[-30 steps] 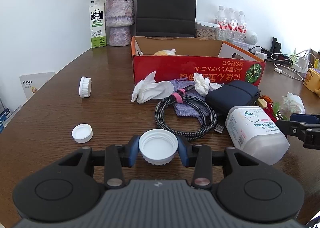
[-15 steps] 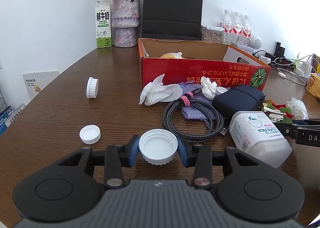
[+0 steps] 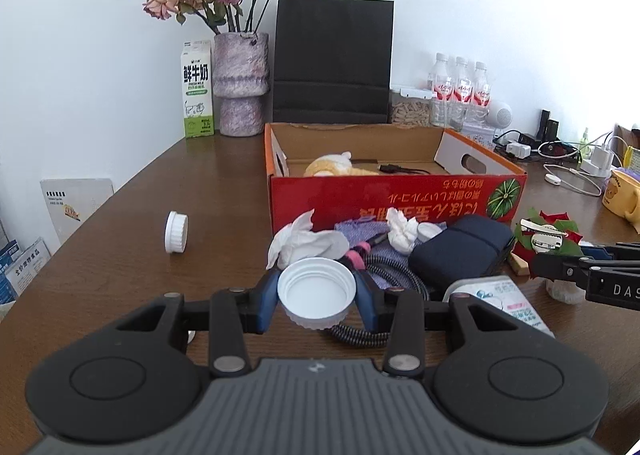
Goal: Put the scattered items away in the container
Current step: 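Carry the cap and brooch over the box and release both into it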
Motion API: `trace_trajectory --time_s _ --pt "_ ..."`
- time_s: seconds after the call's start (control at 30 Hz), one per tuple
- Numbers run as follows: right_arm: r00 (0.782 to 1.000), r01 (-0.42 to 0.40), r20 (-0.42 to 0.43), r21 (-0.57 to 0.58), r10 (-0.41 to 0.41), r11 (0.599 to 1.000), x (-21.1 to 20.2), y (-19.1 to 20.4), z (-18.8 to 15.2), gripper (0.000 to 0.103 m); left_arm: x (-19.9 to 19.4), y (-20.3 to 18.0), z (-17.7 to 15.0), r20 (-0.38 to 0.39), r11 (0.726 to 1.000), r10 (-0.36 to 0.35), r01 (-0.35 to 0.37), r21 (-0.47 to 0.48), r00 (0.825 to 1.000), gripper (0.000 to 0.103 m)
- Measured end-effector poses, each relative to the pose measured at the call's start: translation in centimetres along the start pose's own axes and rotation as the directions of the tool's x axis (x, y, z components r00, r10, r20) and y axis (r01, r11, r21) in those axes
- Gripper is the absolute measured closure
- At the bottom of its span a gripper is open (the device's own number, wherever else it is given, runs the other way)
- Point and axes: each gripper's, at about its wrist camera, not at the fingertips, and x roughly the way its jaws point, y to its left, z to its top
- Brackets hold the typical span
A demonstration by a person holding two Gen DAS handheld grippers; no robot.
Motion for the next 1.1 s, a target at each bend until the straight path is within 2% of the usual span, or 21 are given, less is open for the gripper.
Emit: trace_trajectory --time_s 0.3,0.67,0.9,1.1 --pt "0.991 0.003 0.132 -0.014 -0.002 1.0 -0.3 0.3 5.1 0.069 1.2 -0.6 4.7 0.1 0.998 -0.033 0.038 -0.044 0.994 0.062" --pt "0.98 -0.048 0.191 0.007 0.046 0.999 3.0 0.1 11.0 0.069 4.6 -1.7 10.7 0.16 0.995 -0.064 0.075 -0.062 0.985 0.062" --pt "0.981 -0.029 0.191 0.0 0.028 1.0 6.8 -0.8 14.3 0.069 9.4 -2.4 13.4 0.128 0.99 -0.115 0.124 -0.067 0.985 0.062" --pt "0.994 -0.024 0.111 -0.01 0.025 1.0 12.6 -1.9 15.3 0.069 14.8 -2.2 14.6 0.061 0.989 -0.111 0.116 -0.087 0.992 0.062"
